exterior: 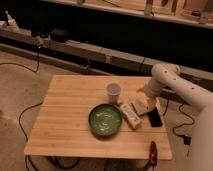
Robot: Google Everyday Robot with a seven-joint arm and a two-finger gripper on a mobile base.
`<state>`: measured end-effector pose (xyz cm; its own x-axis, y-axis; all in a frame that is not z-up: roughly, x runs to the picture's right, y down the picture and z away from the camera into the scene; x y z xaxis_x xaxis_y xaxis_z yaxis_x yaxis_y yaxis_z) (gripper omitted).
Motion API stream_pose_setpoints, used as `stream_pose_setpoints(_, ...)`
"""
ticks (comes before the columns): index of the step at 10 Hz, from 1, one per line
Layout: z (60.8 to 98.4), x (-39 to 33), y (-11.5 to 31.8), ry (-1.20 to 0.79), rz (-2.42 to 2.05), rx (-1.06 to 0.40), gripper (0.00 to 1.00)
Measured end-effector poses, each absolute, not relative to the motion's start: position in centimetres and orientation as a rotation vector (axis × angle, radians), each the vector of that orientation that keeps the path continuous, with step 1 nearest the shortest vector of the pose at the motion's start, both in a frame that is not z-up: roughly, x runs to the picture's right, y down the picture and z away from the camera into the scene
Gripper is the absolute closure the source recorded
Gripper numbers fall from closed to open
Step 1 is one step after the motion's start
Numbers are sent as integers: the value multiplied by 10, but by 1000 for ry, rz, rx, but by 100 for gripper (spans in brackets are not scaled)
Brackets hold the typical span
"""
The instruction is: Place the white sponge in the ceramic bowl
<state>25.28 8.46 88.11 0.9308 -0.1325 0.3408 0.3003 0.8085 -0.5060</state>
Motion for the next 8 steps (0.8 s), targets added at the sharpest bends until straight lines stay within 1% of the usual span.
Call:
stream_pose_setpoints(3, 902, 251, 90, -304, -213, -595, 20)
stream_pose_setpoints(8, 916, 246, 116, -289, -179, -629, 21)
